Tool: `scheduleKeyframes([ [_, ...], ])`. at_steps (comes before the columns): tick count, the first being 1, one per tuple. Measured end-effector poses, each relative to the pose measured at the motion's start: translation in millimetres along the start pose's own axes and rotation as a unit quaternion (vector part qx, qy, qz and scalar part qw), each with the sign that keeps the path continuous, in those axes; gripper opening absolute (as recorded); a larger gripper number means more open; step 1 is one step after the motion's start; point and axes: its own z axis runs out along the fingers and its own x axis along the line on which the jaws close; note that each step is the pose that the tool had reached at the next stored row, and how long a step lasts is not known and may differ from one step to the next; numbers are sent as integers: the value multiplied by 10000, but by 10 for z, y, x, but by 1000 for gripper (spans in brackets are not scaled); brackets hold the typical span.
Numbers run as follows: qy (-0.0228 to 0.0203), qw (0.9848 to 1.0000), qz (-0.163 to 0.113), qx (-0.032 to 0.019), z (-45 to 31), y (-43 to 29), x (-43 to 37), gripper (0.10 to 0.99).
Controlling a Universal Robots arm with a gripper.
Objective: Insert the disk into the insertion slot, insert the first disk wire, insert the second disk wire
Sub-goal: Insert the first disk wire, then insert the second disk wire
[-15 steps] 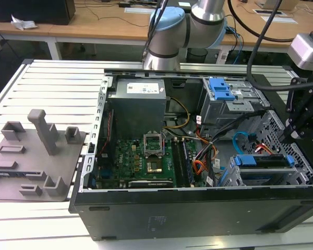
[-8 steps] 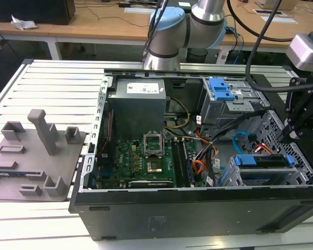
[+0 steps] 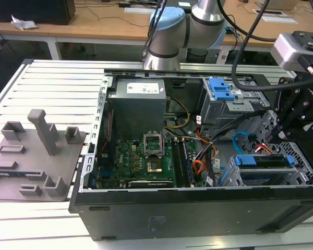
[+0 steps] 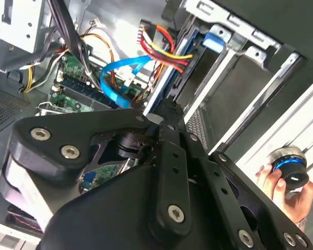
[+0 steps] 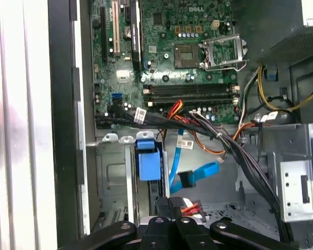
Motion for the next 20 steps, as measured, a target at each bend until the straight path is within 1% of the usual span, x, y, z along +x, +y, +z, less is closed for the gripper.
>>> scheduleKeyframes([
  [1, 0, 10000, -1, 0, 4, 77, 5, 106],
  [3, 0, 10000, 0, 1, 11, 204, 15, 106],
  [4, 0, 10000, -1, 1, 13, 238, 17, 106],
  [5, 0, 10000, 0, 1, 14, 256, 18, 106],
  [20, 0, 10000, 0, 1, 15, 269, 19, 114],
])
